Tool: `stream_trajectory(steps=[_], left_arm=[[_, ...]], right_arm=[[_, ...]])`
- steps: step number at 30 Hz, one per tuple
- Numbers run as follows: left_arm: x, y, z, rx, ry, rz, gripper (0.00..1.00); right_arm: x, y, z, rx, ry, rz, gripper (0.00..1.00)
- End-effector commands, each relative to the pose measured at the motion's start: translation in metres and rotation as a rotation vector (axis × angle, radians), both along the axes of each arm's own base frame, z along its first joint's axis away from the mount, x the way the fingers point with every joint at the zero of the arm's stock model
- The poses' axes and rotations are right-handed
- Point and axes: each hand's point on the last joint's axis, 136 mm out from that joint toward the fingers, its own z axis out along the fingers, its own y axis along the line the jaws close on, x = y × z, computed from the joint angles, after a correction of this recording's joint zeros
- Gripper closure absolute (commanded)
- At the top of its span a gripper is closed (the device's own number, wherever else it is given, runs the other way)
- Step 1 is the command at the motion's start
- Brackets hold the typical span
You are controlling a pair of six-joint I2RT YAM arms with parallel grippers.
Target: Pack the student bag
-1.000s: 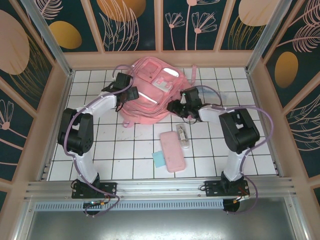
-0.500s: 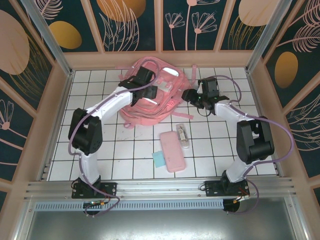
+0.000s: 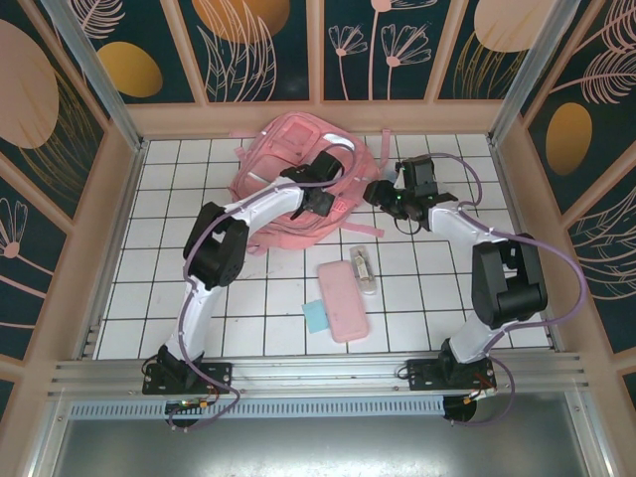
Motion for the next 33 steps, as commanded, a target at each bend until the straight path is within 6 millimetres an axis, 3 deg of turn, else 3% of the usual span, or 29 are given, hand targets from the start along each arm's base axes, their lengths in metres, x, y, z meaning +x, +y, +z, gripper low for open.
stream_trajectory(steps=[1,3,4,5,7,12,14,17,19,25,33], left_arm=[[0.007,0.025,-0.029,0.139,0.004,0.047,0.55],[0.005,0.027,-0.037,0.151,0.016,0.045,0.8],[0.003,0.026,-0.036,0.14,0.019,0.04,0.98],[0.002,0.024,-0.032,0.12,0.019,0.036,1.0],[-0.001,0.02,-0.017,0.078,0.008,0.028,1.0],[-0.002,0.005,0.051,-0.073,-0.075,-0.002,1.0],[-0.003,-0.002,0.078,-0.137,-0.108,-0.018,1.0],[-0.005,-0.008,0.099,-0.204,-0.125,-0.027,1.0],[-0.006,-0.012,0.105,-0.235,-0.124,-0.03,1.0],[-0.012,-0.02,0.112,-0.325,-0.106,-0.016,1.0],[-0.02,-0.028,0.123,-0.444,-0.109,-0.008,1.0]], right_arm=[[-0.004,-0.008,0.012,-0.018,-0.038,-0.002,0.44],[-0.005,-0.008,0.015,-0.019,-0.049,0.005,0.45],[-0.004,-0.008,0.018,-0.02,-0.061,0.009,0.46],[-0.003,-0.007,0.02,-0.021,-0.072,0.019,0.46],[0.001,-0.004,0.025,-0.019,-0.103,0.036,0.47],[0.02,0.008,0.03,-0.008,-0.154,0.093,0.51],[0.03,0.017,0.032,0.027,-0.152,0.116,0.56],[0.044,0.031,0.033,0.099,-0.136,0.14,0.65],[0.051,0.04,0.034,0.153,-0.123,0.153,0.7],[0.06,0.061,0.026,0.293,-0.094,0.147,0.7],[0.057,0.068,-0.009,0.416,-0.002,0.108,0.61]])
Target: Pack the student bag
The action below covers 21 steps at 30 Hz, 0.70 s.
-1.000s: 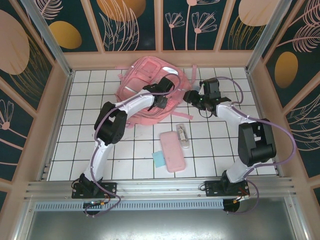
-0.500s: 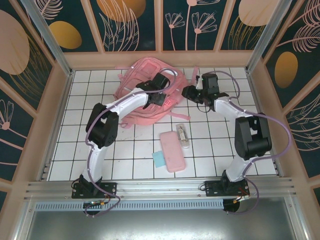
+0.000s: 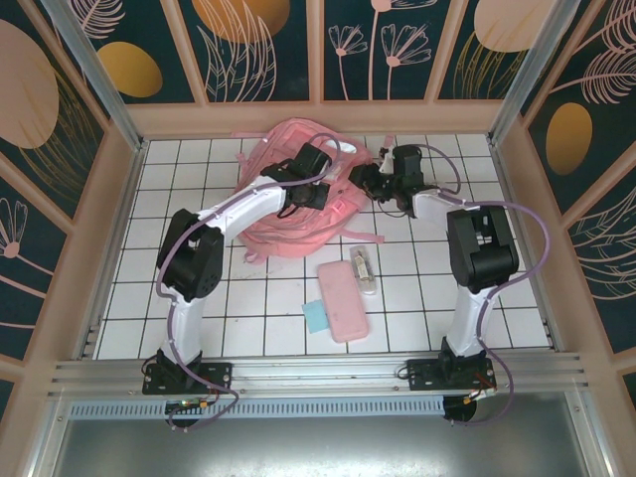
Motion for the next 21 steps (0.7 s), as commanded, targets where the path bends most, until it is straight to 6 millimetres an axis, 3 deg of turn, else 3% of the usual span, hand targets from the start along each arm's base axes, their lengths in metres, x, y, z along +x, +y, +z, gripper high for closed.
stream_trajectory(steps=[1,8,14,18,21], left_arm=[[0.007,-0.019,0.062,-0.179,-0.118,0.008,1.0],[0.007,-0.023,0.061,-0.231,-0.119,0.024,1.0],[0.006,-0.03,0.065,-0.268,-0.108,0.008,1.0],[0.004,-0.031,0.066,-0.282,-0.104,0.008,1.0],[0.002,-0.03,0.062,-0.292,-0.094,0.016,1.0]], right_arm=[[-0.007,0.011,-0.008,0.094,0.035,0.017,0.59],[-0.031,0.012,-0.023,0.11,0.094,-0.005,0.49],[-0.028,0.014,-0.028,0.065,0.09,-0.01,0.44],[-0.028,0.026,-0.026,0.142,0.09,0.023,0.45],[-0.032,0.032,-0.012,0.205,0.064,0.031,0.46]])
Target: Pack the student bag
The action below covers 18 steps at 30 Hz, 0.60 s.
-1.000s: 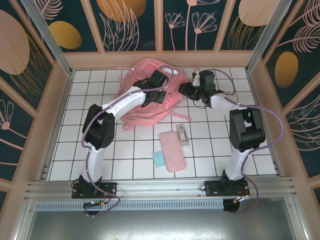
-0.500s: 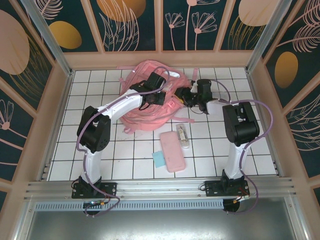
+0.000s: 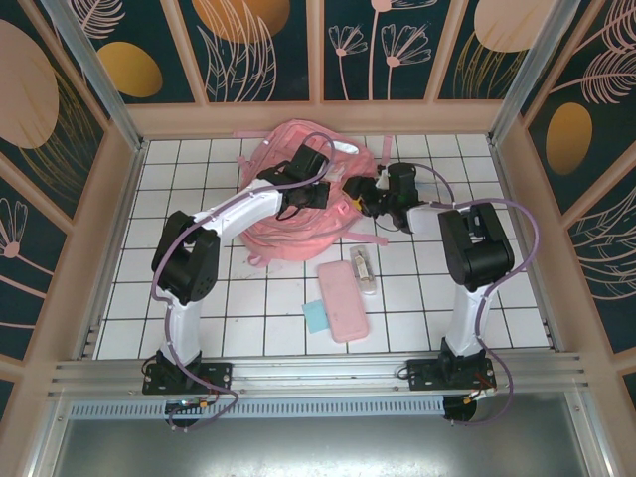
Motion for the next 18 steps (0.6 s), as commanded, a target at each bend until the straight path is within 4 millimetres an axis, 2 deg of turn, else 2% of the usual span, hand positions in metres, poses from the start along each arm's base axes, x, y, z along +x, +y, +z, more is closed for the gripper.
stream_trajectory(steps=[1,4,7,10,14,18], left_arm=[[0.005,-0.021,0.055,-0.17,-0.109,-0.019,1.0],[0.004,-0.022,0.05,-0.176,-0.096,-0.018,1.0],[0.004,-0.022,0.047,-0.173,-0.09,-0.014,1.0],[0.005,-0.021,0.046,-0.169,-0.092,-0.012,1.0],[0.006,-0.019,0.041,-0.158,-0.089,-0.003,1.0],[0.006,-0.022,0.039,-0.163,-0.081,-0.009,1.0]], right_arm=[[-0.01,0.016,0.019,0.101,-0.042,0.042,0.47],[-0.012,0.008,0.032,0.118,-0.072,0.015,0.49],[-0.011,0.0,0.042,0.107,-0.098,-0.016,0.57],[-0.012,-0.005,0.045,0.089,-0.107,-0.029,0.67],[-0.016,-0.01,0.047,0.075,-0.112,-0.039,0.73],[-0.015,-0.012,0.041,0.037,-0.113,-0.045,0.8]])
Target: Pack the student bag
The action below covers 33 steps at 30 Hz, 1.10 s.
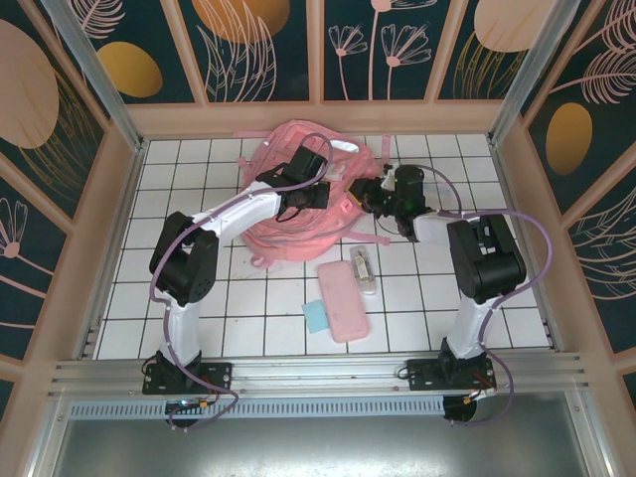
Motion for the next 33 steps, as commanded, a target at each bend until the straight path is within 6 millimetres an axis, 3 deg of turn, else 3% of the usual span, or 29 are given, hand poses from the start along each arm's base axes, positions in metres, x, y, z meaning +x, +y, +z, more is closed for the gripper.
stream_trajectory(steps=[1,9,12,15,21,28,33], left_arm=[[0.006,-0.02,0.039,-0.118,-0.078,-0.024,1.0],[0.006,-0.019,0.042,-0.123,-0.08,-0.023,1.0],[0.007,-0.021,0.041,-0.126,-0.082,-0.023,1.0],[0.013,-0.025,0.041,-0.133,-0.085,-0.023,1.0],[0.024,-0.043,0.046,-0.2,-0.078,-0.03,1.0],[0.026,-0.053,0.054,-0.264,-0.071,-0.032,1.0],[0.032,-0.054,0.06,-0.279,-0.092,-0.016,1.0]], right_arm=[[0.001,-0.005,0.008,-0.032,-0.05,-0.016,0.82],[0.011,-0.007,-0.005,-0.111,-0.047,-0.014,0.9],[0.011,-0.007,-0.007,-0.192,-0.093,0.019,1.0],[0.004,-0.002,-0.005,-0.347,-0.171,0.089,1.0],[-0.032,0.025,0.004,-0.617,-0.318,0.251,1.0],[-0.079,0.054,0.029,-0.553,-0.385,0.351,1.0],[-0.112,0.076,0.026,-0.537,-0.368,0.409,1.0]])
